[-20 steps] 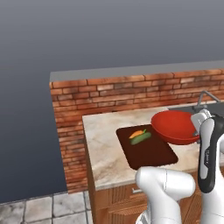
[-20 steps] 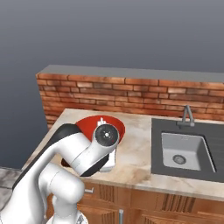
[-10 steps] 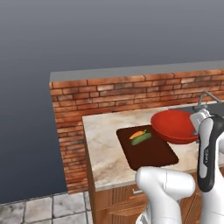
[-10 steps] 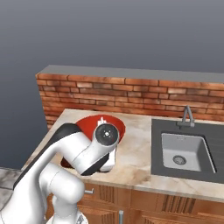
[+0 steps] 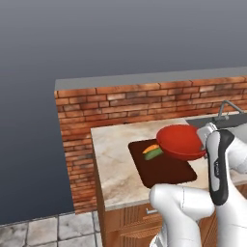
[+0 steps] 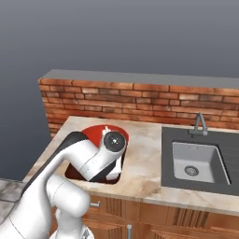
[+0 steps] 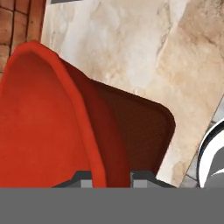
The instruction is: Place the two vegetables and bowl onto the tray for setting up a vegetable dip station.
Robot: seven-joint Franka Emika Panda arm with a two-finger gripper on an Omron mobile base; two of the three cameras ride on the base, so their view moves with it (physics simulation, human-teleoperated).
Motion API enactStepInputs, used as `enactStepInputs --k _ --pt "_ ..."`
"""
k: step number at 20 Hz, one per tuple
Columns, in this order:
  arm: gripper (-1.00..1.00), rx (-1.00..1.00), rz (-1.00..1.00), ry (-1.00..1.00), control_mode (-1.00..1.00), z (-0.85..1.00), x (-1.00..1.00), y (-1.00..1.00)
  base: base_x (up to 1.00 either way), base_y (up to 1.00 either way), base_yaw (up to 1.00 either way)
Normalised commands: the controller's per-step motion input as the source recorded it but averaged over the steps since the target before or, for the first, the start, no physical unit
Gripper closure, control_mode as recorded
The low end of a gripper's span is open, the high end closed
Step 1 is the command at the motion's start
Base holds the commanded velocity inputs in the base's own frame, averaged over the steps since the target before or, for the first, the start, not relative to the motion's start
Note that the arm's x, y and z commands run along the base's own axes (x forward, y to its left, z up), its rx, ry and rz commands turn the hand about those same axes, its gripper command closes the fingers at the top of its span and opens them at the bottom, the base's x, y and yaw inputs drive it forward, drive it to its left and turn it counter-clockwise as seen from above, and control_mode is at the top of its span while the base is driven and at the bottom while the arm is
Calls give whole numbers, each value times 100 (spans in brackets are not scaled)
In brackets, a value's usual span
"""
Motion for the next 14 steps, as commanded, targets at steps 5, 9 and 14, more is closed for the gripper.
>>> enactStepInputs --k 5,9,14 --pt "100 0 12 0 -100 -56 30 32 0 0 0" --pt "100 0 12 0 -100 -46 31 16 0 0 0" --pt "100 0 5 0 -100 -27 37 4 0 0 0"
